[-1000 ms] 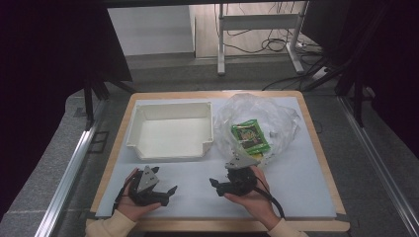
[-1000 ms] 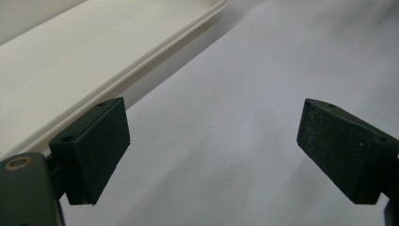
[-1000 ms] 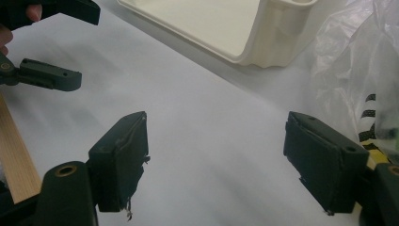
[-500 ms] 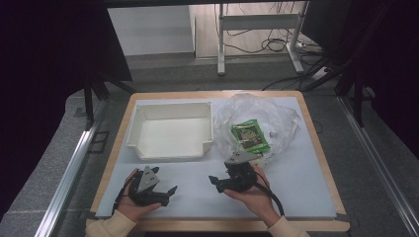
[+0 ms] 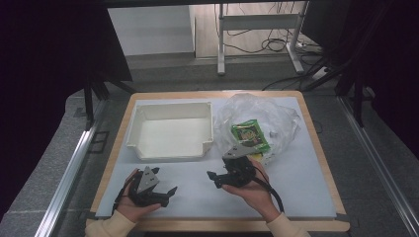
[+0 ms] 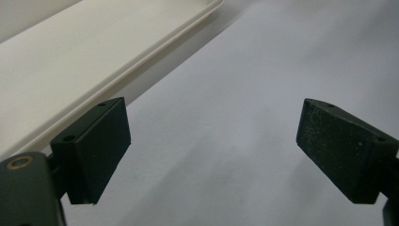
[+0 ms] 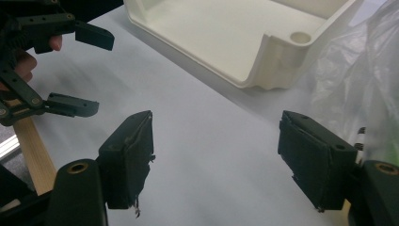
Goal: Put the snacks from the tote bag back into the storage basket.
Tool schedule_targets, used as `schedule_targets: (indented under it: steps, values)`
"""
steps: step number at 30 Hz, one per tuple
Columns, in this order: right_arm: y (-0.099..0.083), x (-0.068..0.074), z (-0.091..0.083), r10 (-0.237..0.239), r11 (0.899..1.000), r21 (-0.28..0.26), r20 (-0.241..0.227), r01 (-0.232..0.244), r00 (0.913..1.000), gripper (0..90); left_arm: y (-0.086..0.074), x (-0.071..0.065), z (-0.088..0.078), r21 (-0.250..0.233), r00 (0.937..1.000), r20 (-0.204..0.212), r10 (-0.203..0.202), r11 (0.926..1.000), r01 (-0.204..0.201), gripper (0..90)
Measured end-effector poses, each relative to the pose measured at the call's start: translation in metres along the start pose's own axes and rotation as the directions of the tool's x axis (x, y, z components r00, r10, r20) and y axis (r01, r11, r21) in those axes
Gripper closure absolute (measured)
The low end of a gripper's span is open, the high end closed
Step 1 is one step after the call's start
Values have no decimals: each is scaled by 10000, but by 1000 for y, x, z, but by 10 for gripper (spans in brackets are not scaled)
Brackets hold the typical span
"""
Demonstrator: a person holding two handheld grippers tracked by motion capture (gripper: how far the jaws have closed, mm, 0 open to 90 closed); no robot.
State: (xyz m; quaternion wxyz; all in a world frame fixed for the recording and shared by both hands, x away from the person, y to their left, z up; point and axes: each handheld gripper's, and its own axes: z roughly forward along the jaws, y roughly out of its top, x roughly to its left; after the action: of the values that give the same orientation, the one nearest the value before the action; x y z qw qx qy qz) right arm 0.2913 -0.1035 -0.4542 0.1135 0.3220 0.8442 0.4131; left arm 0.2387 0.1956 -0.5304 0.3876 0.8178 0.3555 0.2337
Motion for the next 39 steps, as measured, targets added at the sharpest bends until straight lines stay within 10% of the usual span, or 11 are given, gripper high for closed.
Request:
schedule_targets:
  steps: [24, 39]
  values:
    - [27, -17, -19, -72, 9998, -188, 353, 79, 9994, 280, -1, 0, 0, 97, 10000, -94, 14, 10000, -13, 104]
    - [33, -45, -29, 820, 9960, -395, 552, -799, 9951, 296, 0, 0, 1, 132, 9999, -134, -17, 9999, 19, 103]
